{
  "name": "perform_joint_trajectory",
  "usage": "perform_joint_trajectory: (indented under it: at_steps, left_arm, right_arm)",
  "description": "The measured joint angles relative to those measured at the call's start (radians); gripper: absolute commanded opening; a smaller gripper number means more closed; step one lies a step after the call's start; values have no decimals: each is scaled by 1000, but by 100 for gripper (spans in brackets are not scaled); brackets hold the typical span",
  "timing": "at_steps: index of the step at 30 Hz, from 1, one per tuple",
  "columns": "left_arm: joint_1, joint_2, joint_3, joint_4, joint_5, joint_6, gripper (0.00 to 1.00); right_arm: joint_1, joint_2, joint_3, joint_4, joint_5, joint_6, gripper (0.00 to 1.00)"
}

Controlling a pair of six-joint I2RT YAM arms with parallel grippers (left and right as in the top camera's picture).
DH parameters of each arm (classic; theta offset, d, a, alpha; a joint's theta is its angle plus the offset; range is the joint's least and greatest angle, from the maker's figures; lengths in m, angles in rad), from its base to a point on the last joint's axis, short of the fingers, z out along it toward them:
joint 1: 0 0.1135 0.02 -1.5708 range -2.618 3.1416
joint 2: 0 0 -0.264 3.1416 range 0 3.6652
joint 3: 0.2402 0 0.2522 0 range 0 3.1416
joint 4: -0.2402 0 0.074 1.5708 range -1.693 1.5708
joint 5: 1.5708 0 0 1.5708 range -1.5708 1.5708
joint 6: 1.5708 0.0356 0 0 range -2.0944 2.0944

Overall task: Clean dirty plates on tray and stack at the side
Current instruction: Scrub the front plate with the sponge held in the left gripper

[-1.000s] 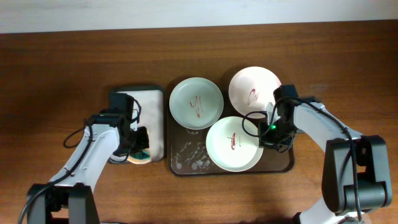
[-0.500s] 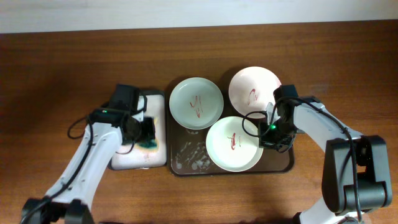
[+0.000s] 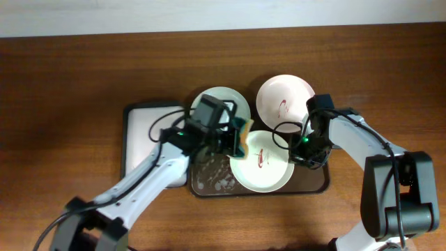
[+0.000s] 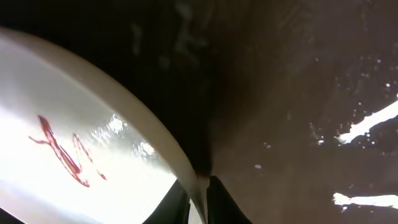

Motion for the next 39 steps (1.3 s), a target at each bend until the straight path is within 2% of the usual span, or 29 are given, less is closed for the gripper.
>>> perform_joint_trajectory:
  at_steps: [2,5,12,20,23,31,34,39]
  left_arm:
    - [-37,37,0,38,-1,-14,0]
    - [-84,89,0,74,0,-47,0]
    - [-146,170,0,151,0,-166,0]
    - [-212,290,1,309,-40,-193,0]
    - [-225,307,8,289,-110,-195,0]
    - [-230,296,70,37,-219,-197,0]
    - [-225,245,66,-35,-265,-158,0]
    - [-206,145,65,12,-307,-144,0]
  right_arm:
    - [0,0,0,7,-1,77,13]
    - [0,1,0,8,0,116,12]
    - [0,1,0,10,0,131,12]
    - [0,1,0,10,1,132,13]
    - [0,1,0,6,0,132,12]
    - [3,1,0,0,-23,123,13]
    - [4,1,0,-1,-22,122,13]
    - [4,1,0,-1,-21,122,13]
